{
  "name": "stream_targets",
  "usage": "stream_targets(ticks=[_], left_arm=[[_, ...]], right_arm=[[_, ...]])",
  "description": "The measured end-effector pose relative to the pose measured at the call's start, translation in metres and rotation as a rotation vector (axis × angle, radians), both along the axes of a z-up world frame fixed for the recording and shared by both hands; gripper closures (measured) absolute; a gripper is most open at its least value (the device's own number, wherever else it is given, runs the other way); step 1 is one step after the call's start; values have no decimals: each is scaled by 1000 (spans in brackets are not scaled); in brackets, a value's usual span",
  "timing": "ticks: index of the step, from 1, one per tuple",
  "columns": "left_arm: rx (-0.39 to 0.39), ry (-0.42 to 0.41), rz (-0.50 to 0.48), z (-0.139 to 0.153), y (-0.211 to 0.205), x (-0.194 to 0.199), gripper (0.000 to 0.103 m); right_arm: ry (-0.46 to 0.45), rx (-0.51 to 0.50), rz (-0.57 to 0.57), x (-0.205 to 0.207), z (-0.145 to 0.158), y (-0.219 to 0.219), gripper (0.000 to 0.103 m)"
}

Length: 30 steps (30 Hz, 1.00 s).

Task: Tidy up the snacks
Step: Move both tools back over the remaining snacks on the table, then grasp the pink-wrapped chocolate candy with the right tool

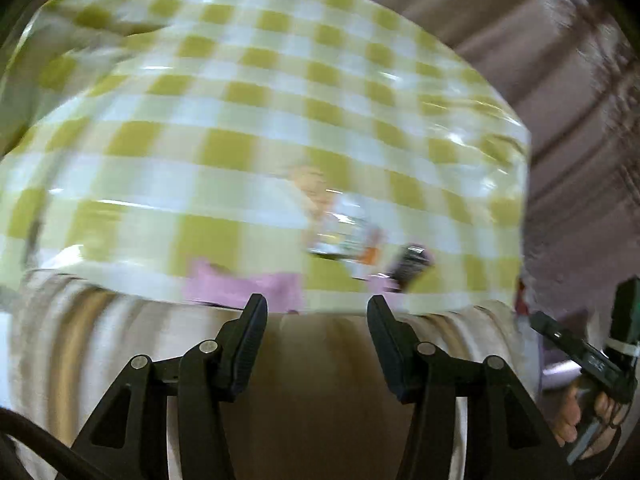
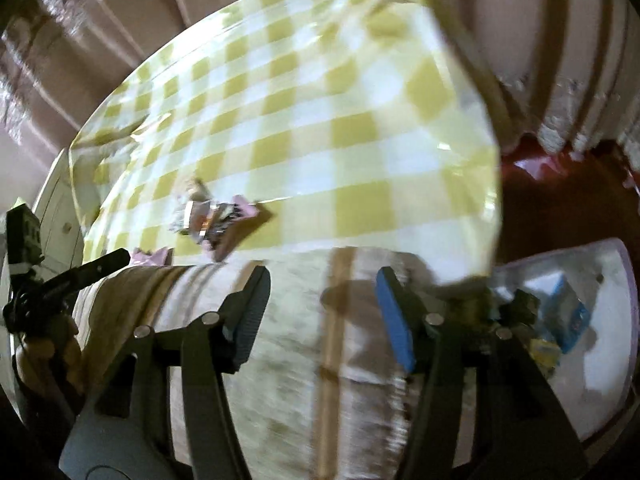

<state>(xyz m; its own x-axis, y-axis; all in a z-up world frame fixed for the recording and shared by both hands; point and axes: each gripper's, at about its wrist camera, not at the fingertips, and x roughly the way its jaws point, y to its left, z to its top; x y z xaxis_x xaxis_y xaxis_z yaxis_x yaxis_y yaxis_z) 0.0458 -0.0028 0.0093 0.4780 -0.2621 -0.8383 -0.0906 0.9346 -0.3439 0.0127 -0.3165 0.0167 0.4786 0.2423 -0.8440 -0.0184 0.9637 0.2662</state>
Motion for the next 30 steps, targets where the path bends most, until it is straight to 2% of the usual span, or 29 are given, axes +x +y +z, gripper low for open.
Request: stream_targets(ticks=[4, 9, 13, 16, 20, 21, 23, 24, 25, 26, 28, 30], left_arm=[[-10, 63, 24, -10, 33, 9, 50], [-3, 160, 17, -26, 48, 28, 49], [12, 253, -115, -40, 40, 48, 46], [59, 319, -222, -52, 26, 63, 46], [80, 362, -331, -64, 12, 72, 47], [107, 356, -363, -64, 6, 73, 47], [150, 343, -407, -63, -3, 74, 53], [167, 333, -424, -63, -7, 74, 59], [182, 314, -445, -63, -14, 73, 78], [187, 305, -450, -63, -19, 73, 86], [213, 264, -438, -62, -26, 73, 86], [196, 236, -403, -62, -25, 78, 87]], right_arm=[[9, 0, 56, 12, -3, 30, 41], [45, -7, 107, 31, -16, 64, 41], [73, -19, 152, 41, -28, 88, 41], [87, -37, 177, 46, -33, 99, 39], [100, -44, 212, 54, -36, 114, 39], [106, -48, 221, 56, -38, 117, 39], [126, -64, 239, 60, -45, 125, 39], [129, -68, 244, 62, -46, 127, 39], [133, -72, 247, 63, -48, 129, 39], [138, -69, 250, 66, -49, 130, 39], [146, -72, 248, 70, -52, 132, 39], [156, -74, 241, 77, -57, 133, 39]])
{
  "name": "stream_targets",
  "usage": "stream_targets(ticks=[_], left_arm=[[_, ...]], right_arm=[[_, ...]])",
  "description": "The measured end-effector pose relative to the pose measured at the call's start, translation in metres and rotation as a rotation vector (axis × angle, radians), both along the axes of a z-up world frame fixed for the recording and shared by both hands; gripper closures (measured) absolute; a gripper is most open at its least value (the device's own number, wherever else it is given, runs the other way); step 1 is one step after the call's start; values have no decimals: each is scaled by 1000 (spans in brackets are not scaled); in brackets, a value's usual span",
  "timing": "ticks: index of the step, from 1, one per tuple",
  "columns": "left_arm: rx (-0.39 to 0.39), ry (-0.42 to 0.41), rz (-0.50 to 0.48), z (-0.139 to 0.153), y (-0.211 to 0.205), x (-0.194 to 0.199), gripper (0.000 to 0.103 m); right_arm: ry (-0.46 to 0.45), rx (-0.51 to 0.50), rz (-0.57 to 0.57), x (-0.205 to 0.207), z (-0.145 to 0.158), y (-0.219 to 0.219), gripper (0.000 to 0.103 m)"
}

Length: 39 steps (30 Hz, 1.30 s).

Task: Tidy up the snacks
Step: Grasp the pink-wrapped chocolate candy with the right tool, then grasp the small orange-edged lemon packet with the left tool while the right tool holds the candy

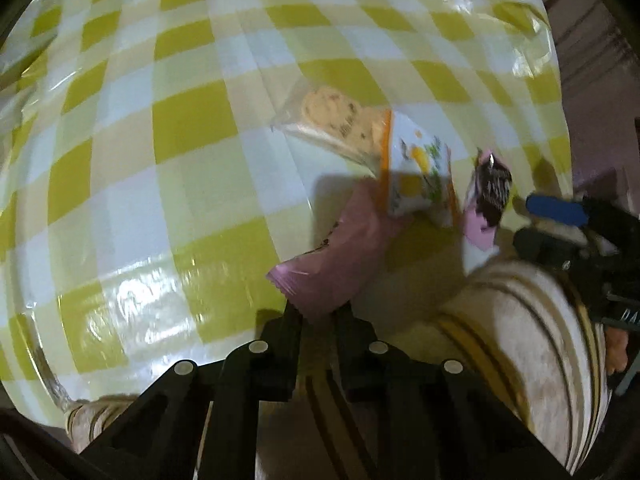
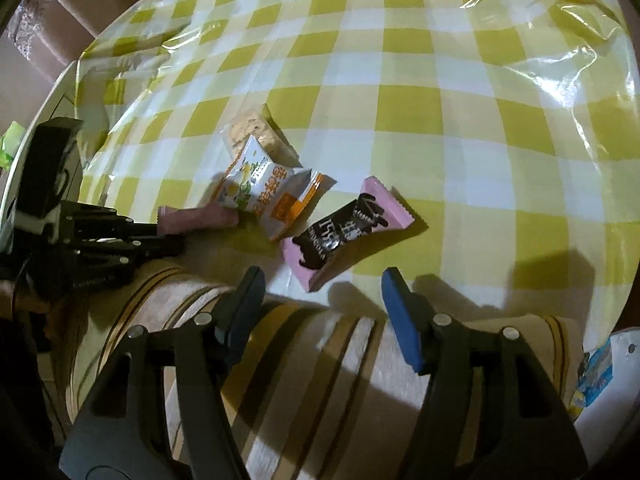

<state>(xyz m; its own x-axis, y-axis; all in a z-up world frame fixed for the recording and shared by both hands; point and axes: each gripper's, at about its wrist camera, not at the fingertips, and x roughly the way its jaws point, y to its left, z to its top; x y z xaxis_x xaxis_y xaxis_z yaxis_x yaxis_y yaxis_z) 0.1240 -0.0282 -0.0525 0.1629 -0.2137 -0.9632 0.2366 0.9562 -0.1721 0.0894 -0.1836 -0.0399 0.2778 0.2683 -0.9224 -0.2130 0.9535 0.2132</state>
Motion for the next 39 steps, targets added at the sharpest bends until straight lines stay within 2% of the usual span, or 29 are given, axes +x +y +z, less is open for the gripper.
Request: stream_targets(ticks=[12, 15, 16, 21, 23, 24, 28, 30, 35, 39], left_arm=[[-134, -74, 243, 0, 28, 32, 88], [-158, -85, 295, -2, 39, 39, 85], [-168, -87, 322, -3, 43, 41, 81], [-203, -116, 392, -3, 60, 42, 71], [-210, -116, 408, -2, 63, 40, 69], [-216, -121, 416, -1, 64, 38, 68], [-263, -148, 479, 8, 82, 24, 59], [-271, -160, 520, 11, 85, 22, 59], [-290, -225, 538, 26, 73, 10, 58], [-326, -206, 458, 29, 40, 7, 58]], right_arm=[[28, -6, -53, 34, -19, 5, 39], [32, -9, -78, 40, -22, 3, 45], [33, -11, -83, 41, -23, 3, 50], [15, -61, -71, 44, -24, 9, 58], [4, -74, -72, 45, -24, 10, 75], [0, -76, -77, 46, -24, 10, 77], [-14, -65, -91, 52, -24, 10, 79], [-23, -63, -101, 54, -24, 9, 80], [-42, -52, -138, 62, -22, 0, 80], [-70, -58, -183, 61, -18, -6, 80]])
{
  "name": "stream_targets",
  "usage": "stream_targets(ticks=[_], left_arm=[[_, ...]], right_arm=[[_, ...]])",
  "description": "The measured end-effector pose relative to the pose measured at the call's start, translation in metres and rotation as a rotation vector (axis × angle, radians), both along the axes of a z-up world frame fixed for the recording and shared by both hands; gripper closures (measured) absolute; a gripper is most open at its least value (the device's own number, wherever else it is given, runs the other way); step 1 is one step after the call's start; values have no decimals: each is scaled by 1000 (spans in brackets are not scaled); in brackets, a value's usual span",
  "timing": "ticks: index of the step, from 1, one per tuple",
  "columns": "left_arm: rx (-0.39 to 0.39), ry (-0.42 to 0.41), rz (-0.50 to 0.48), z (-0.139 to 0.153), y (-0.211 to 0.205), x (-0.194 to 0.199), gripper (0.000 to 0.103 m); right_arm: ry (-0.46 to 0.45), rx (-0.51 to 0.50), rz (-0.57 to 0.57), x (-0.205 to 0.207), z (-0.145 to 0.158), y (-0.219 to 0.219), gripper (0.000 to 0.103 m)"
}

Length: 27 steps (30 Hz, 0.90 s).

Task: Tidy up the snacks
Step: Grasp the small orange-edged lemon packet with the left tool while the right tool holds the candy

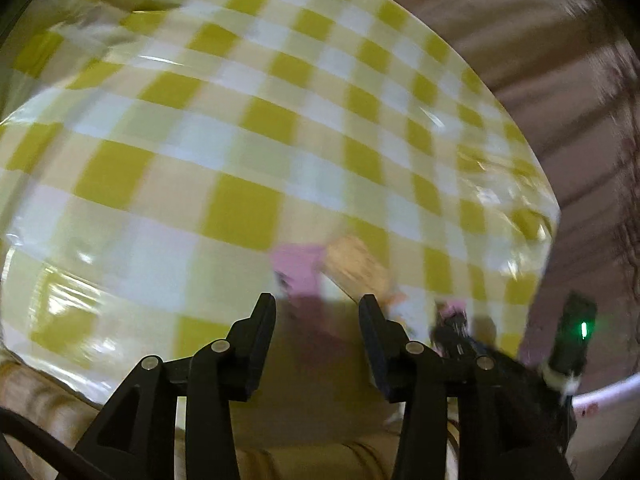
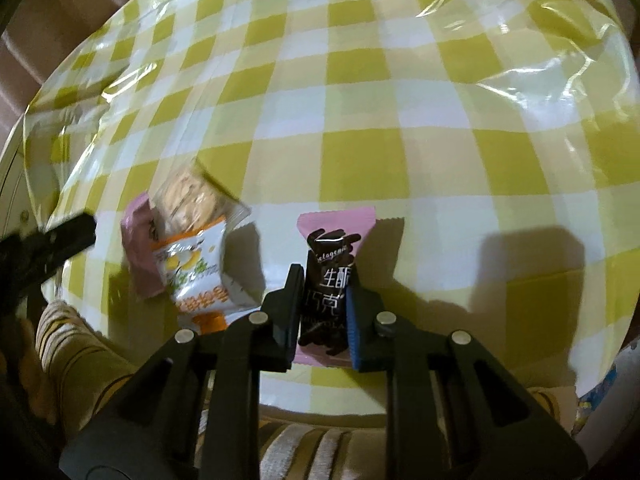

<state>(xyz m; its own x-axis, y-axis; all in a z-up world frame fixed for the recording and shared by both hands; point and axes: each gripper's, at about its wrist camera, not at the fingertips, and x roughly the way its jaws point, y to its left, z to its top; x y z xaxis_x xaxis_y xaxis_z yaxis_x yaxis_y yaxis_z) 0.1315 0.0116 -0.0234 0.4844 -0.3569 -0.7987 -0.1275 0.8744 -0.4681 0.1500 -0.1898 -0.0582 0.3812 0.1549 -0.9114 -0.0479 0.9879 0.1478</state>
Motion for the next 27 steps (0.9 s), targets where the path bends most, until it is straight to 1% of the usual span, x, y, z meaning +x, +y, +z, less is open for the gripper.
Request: stream_targets(ticks=[4, 6, 11, 13, 18, 21, 22, 24, 25, 26, 27], left_arm=[[5, 14, -117, 1, -42, -6, 58], [24, 33, -144, -1, -55, -6, 58], [51, 78, -180, -9, -80, 4, 58], [79, 100, -198, -13, -90, 8, 56], [109, 147, -190, -23, -100, 18, 56], [131, 158, -189, -29, -108, 26, 56], [127, 147, -189, -28, -109, 26, 57], [122, 138, -200, -29, -113, 30, 59], [123, 134, -200, -29, -113, 29, 63], [121, 129, -202, -29, -114, 29, 72], [112, 121, -204, -27, -114, 28, 75]], right_arm=[[-26, -2, -49, -2, 5, -10, 80], [-32, -1, -65, -2, 7, -16, 80], [-66, -18, -90, -9, 15, -29, 80], [-79, -32, -96, -12, 18, -33, 80], [-94, -42, -96, -22, 23, -42, 80], [-98, -39, -100, -27, 26, -48, 80], [-97, -37, -104, -30, 26, -51, 80], [-97, -37, -108, -34, 27, -56, 80], [-97, -35, -110, -36, 28, -58, 80], [-97, -33, -112, -38, 28, -60, 80], [-98, -31, -114, -40, 29, -62, 80]])
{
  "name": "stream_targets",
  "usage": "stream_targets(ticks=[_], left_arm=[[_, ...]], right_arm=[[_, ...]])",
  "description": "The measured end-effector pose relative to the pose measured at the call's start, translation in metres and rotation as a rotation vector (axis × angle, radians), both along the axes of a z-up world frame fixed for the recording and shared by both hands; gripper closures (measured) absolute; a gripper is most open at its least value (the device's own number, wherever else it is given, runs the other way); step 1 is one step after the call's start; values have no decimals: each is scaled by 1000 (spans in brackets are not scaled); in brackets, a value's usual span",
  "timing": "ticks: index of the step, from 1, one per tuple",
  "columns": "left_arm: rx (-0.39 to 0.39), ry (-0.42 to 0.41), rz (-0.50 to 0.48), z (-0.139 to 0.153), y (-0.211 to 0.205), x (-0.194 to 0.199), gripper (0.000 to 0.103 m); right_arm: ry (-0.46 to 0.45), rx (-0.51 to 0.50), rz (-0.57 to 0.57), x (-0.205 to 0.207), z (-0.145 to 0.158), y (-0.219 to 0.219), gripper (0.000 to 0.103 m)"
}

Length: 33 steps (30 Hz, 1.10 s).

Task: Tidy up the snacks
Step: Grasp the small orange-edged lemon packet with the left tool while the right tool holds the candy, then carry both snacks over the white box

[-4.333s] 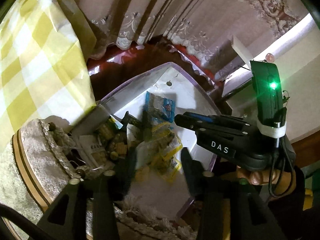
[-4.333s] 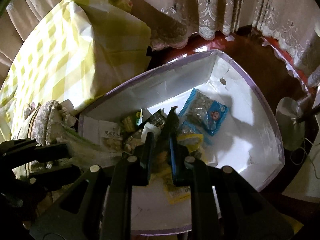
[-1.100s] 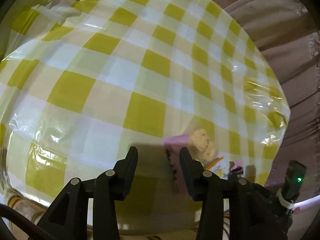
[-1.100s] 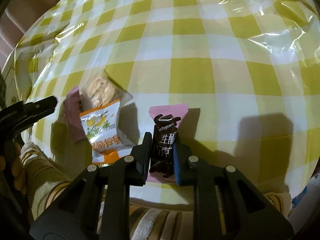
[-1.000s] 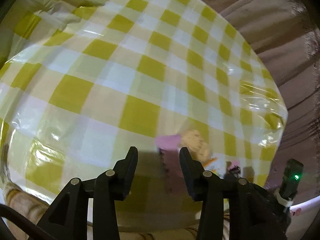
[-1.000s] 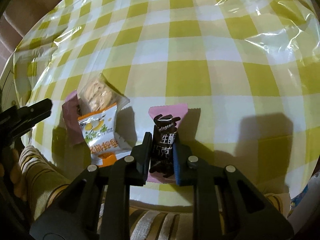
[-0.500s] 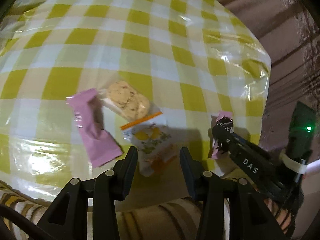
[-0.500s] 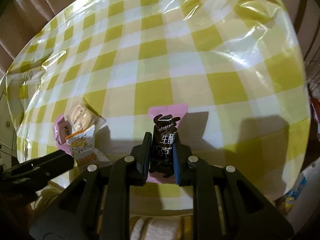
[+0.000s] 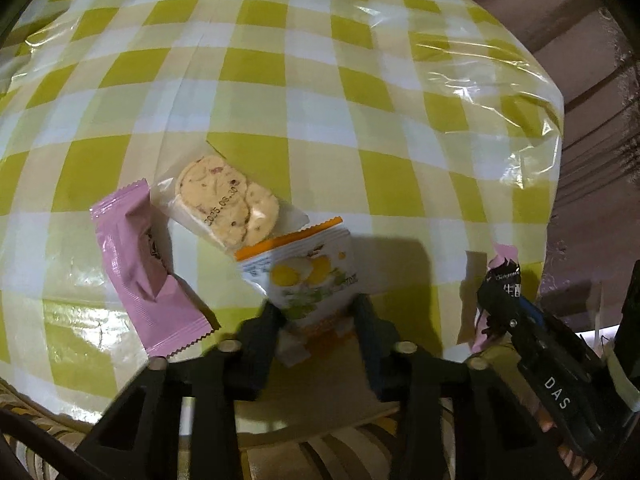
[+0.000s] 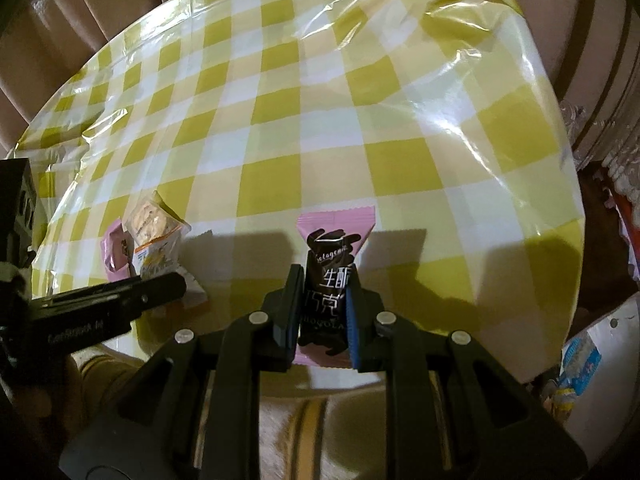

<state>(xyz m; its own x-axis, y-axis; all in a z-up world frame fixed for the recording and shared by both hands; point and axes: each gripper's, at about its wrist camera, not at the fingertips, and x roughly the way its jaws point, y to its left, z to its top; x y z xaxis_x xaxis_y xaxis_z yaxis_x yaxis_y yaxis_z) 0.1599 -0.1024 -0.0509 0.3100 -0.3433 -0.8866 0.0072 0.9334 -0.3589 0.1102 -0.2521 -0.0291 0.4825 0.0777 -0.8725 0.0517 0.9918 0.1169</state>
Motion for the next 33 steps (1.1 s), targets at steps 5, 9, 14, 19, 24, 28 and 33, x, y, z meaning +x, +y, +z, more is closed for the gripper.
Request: stream_targets(ticks=[5, 9, 14, 19, 24, 28, 33], left_arm=[[-16, -17, 9, 4, 8, -10, 80], [-27, -48, 12, 12, 11, -17, 84], [-53, -85, 21, 22, 13, -30, 85], [-85, -125, 24, 33, 11, -41, 85], [-129, -158, -39, 45, -10, -58, 85], [-143, -166, -74, 50, -28, -64, 85], [-164, -173, -122, 57, -56, -70, 85]], right_arm=[[-13, -3, -12, -10, 5, -10, 80], [-23, -2, -22, -19, 8, -17, 80], [-42, -4, -24, -31, 14, -25, 80], [-58, 10, -43, -44, 20, -39, 80], [-65, 27, -73, -58, 27, -59, 80], [-71, 34, -108, -71, 32, -79, 80], [-74, 35, -168, -91, 36, -111, 80]])
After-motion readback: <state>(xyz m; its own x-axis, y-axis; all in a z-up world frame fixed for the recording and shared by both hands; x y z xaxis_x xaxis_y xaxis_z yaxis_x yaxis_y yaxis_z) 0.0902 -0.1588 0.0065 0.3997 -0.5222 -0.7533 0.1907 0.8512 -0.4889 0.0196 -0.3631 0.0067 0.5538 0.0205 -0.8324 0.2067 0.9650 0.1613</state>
